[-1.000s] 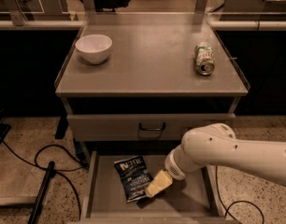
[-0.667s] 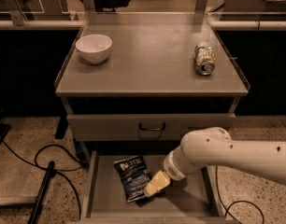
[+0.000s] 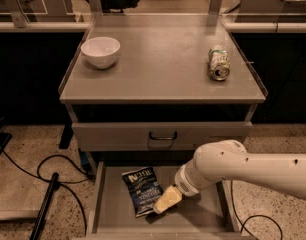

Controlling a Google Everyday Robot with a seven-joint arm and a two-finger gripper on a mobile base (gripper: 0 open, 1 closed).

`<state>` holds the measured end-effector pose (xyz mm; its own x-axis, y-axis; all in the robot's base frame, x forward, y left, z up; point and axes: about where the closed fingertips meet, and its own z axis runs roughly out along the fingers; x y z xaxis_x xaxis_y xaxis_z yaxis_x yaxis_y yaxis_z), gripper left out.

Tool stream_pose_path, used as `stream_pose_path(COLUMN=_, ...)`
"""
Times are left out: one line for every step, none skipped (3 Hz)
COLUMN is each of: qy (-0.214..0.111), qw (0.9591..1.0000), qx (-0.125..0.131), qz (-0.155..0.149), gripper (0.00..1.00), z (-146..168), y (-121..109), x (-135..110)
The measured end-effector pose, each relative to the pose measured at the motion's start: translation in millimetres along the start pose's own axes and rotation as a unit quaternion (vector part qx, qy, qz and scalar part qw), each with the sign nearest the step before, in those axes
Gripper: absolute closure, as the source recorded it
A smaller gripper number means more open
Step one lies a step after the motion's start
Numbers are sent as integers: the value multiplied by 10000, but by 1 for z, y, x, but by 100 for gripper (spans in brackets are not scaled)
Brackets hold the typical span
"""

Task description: Pick blue chip bag from middle drawer and place on counter

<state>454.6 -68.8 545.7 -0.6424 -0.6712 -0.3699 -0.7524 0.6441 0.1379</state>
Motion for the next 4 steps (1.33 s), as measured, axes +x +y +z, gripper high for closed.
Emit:
stream_pose_path(qy=167, qw=9996, qx=-96, qz=205, gripper=0, z=79, y=8, x=27)
stream_pose_path(qy=119, qw=9996, qx=-86, qz=244, gripper=0, z=81, y=8, x=24)
stream_pose_path(qy=67, qw=9997, qx=-119, qz=206, gripper=0, z=89, y=12, x=25)
stream_pose_path(qy=69, qw=9998, qx=-101, qz=140, gripper=0, z=113, y=16, x=25)
